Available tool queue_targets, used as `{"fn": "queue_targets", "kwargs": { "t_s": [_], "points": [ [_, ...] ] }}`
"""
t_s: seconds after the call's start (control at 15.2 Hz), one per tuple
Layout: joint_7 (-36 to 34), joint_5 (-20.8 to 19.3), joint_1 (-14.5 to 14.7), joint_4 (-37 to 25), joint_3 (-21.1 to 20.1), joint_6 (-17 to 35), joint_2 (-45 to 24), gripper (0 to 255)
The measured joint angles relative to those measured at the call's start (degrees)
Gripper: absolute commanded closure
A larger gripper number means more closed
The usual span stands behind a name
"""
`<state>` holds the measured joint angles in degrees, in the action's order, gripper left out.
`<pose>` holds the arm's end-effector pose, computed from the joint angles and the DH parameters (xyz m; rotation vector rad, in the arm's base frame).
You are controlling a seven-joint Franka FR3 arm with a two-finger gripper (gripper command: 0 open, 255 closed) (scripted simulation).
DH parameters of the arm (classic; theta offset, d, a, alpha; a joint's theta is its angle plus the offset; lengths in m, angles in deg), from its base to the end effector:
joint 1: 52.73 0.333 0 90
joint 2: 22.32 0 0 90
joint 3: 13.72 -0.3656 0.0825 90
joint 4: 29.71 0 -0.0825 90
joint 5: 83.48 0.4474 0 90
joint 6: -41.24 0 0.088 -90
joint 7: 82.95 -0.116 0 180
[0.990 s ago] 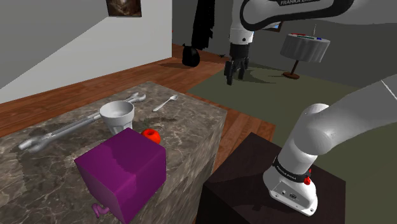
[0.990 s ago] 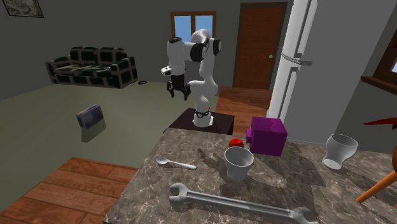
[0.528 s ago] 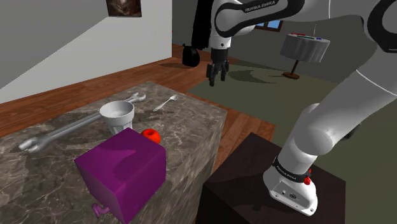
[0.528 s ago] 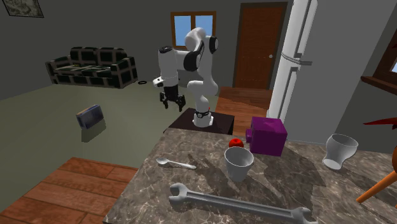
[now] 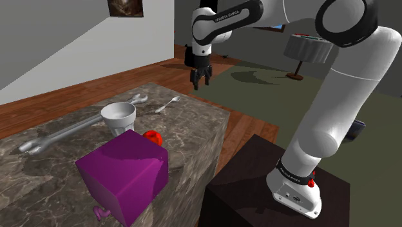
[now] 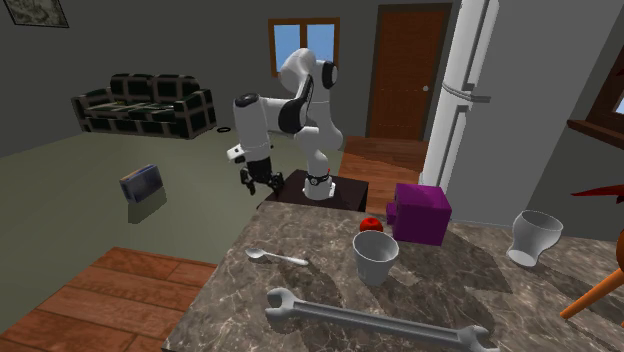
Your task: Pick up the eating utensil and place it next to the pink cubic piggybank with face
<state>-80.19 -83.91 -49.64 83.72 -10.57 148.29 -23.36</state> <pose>0.6028 -0.0011 0.4604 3.1292 0.0778 -0.2032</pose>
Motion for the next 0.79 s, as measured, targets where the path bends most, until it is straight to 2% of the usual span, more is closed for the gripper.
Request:
{"fn": "queue_targets", "kwargs": {
  "t_s": [0.4,0.79],
  "points": [
    [1.80,1.47,0.37,-12.99,-0.75,0.23,-14.06,0],
    [3.09,2.35,0.55,-28.36,-1.68,-2.50,-27.49,0]
  ]
}}
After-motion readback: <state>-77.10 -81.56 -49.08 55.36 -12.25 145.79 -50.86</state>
